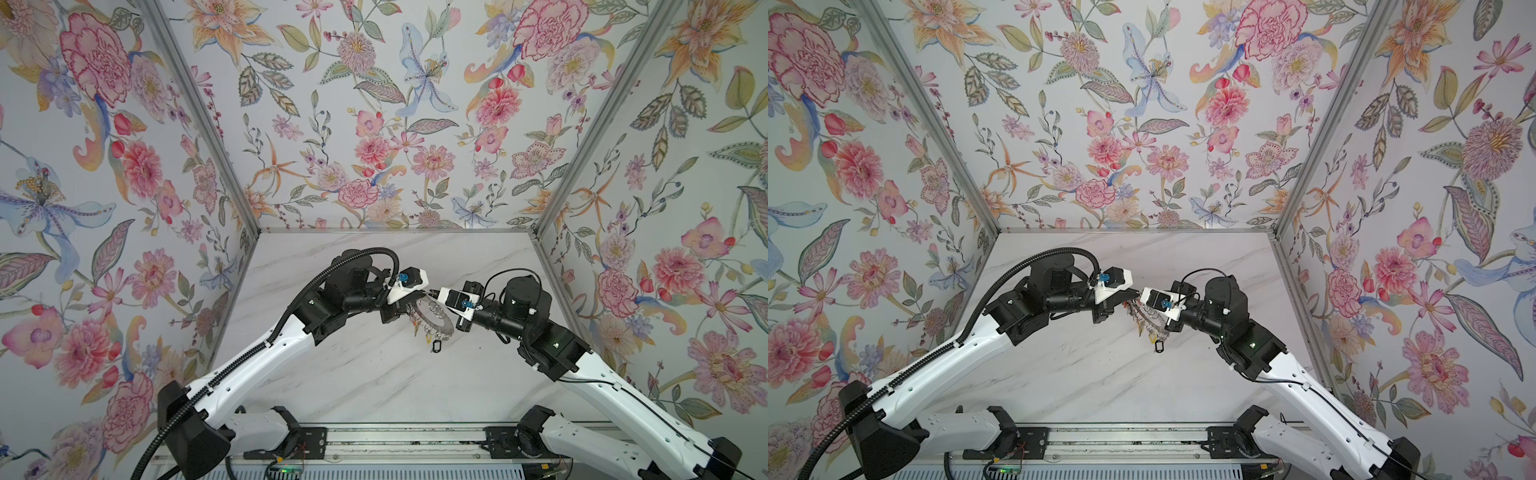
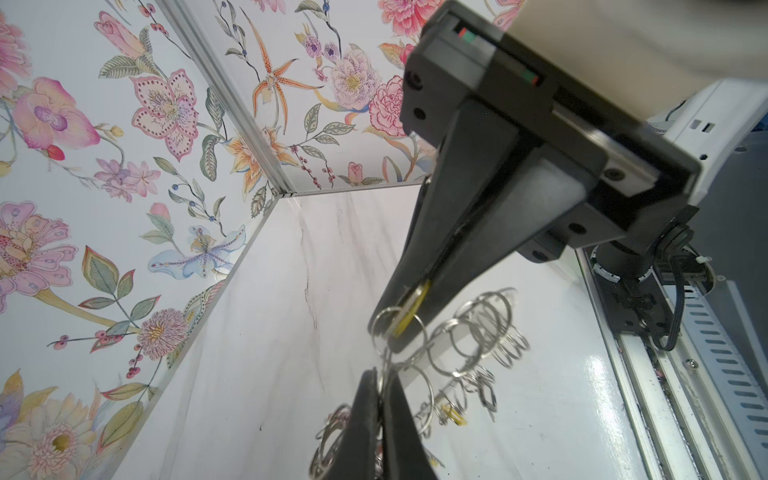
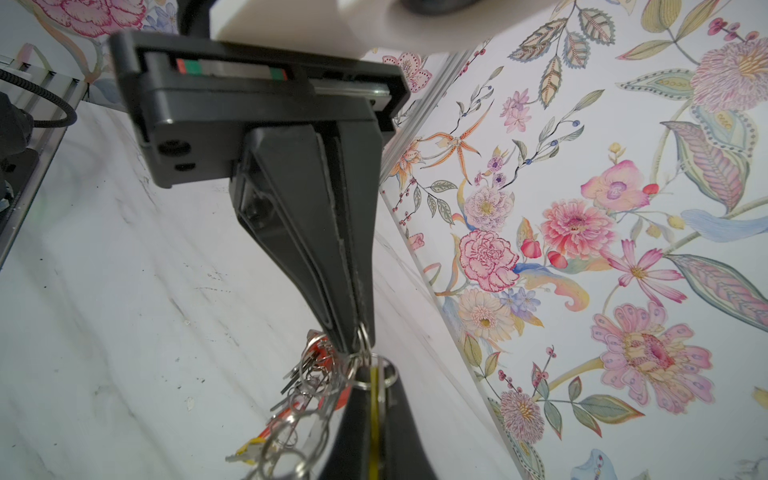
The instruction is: Remove the keys from the keyring
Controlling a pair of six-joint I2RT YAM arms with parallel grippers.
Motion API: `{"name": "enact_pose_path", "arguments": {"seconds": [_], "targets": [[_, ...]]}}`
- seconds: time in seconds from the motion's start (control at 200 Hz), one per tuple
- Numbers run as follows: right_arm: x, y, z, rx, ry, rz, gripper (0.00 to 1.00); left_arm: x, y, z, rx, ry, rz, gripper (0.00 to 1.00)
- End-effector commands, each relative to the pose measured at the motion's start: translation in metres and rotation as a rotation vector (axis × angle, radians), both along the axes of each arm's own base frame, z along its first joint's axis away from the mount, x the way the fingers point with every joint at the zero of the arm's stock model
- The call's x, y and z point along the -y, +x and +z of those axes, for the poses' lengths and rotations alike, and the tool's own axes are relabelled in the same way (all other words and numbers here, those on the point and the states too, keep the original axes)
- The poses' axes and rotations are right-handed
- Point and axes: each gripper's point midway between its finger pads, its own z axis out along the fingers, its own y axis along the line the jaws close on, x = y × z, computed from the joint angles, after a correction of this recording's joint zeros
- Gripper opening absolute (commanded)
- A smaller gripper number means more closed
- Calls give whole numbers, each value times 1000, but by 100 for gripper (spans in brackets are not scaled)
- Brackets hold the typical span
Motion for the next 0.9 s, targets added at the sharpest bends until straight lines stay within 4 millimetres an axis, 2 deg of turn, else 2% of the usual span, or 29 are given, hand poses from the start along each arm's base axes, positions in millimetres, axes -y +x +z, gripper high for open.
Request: {"name": "enact_pose_path", "arguments": {"seconds": [0.0,0.145,0.28,0.5,0.616,0.891], "targets": [[9,-5,39,89,85,-15,0,-8,8,2,9,27,58,0],[14,-1,33,82,69,-52,0,-10,10,8,22,16,74,0],[21,9,17,58,29,-120,0,-10,10,16,38,3,76,0],[23,13,-3,8,-9,-150,0,-11,7,33,77,-35,67,0],[20,8,-2,10,-5,-127,0,-11,8,39,86,-53,74,0],[11,-5,0,61,-25,-102,0,-20,30,49,107,-94,215,0]]}}
